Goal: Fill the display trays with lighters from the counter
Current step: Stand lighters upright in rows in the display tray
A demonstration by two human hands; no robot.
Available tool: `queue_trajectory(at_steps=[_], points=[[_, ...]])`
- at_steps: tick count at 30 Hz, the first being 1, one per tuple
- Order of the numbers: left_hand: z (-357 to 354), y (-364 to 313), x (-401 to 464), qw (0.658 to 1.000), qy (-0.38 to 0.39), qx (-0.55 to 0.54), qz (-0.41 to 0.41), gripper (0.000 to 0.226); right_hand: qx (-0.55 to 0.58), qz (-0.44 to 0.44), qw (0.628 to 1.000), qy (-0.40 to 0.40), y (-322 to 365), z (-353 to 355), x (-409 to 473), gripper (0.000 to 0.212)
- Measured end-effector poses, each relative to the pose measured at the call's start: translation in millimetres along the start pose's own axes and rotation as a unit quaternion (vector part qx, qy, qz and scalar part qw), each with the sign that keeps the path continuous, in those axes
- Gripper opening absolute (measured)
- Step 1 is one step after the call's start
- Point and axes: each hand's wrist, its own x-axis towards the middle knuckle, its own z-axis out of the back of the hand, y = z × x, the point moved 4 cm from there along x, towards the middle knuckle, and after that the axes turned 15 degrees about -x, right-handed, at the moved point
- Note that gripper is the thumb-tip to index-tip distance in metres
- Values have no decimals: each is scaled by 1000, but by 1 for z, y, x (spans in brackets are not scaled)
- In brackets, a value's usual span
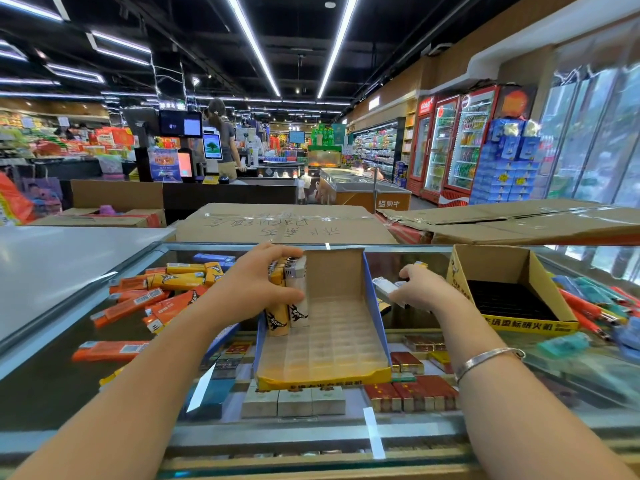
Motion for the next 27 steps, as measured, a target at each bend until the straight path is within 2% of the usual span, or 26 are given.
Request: queue_trajectory(at_steps=[3,7,10,12,15,19,22,25,27], points=[[3,0,0,1000,10,9,10,61,-14,-19,1000,12,-4,-1,-1,66],[4,2,1,1000,15,15,19,62,47,55,997,33,5,-4,-6,69],[4,2,1,999,18,23,19,62,95,67,993,6,6,-1,-5,69],[3,2,1,999,20,34,18,62,43,32,998,-16,0,0,-2,71],[2,1,0,999,22,42,18,60,-22,8,1000,9,-4,-3,-1,79],[1,-1,0,999,21,39,20,60,-71,51,996,14,11,-8,-3,66],[1,-2,-1,999,22,34,21,59,-8,80,997,0,18,-8,-3,53],[0,-2,-2,999,22,34,19,59,61,96,993,15,19,-6,-4,55],[0,-3,-2,999,23,34,19,59,57,105,993,23,22,-6,-6,56]])
